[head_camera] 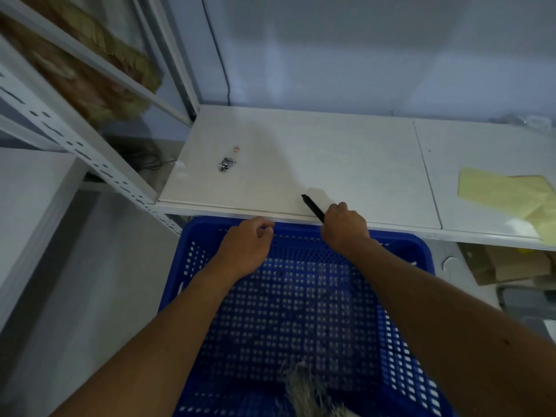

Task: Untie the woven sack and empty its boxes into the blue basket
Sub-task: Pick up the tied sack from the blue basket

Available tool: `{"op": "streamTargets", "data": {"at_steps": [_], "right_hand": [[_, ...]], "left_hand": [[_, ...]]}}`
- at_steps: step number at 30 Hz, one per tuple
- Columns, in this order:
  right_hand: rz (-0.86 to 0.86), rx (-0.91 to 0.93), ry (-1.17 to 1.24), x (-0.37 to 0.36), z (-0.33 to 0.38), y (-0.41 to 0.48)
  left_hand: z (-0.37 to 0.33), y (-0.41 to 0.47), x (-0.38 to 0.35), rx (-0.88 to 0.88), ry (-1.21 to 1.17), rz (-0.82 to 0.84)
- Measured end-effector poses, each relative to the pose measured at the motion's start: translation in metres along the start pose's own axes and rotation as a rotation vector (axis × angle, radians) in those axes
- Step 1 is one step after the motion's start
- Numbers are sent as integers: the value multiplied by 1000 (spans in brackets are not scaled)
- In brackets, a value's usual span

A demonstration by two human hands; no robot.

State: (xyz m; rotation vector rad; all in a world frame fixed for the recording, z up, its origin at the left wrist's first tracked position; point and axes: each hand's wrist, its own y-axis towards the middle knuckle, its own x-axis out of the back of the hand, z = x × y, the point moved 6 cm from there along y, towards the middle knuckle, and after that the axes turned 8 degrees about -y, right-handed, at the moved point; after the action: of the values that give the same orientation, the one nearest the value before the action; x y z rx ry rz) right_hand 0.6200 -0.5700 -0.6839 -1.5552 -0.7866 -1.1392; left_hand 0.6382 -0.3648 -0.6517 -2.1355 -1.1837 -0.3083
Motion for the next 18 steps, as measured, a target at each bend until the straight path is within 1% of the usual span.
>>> {"op": "streamTargets", "data": {"at_steps": [3, 5, 13, 18], "right_hand": [[-11, 14, 64, 34, -1, -28], [-51, 40, 97, 62, -4, -46], [-114, 139, 127, 168, -18, -137], [-67, 143, 156, 222, -31, -205]], "left_hand": [[-26, -24, 10, -7, 11, -5], [-46, -41, 15, -14, 7, -6], [-145, -123, 30, -9, -49, 1], [-200, -189, 35, 34, -136, -48]]}}
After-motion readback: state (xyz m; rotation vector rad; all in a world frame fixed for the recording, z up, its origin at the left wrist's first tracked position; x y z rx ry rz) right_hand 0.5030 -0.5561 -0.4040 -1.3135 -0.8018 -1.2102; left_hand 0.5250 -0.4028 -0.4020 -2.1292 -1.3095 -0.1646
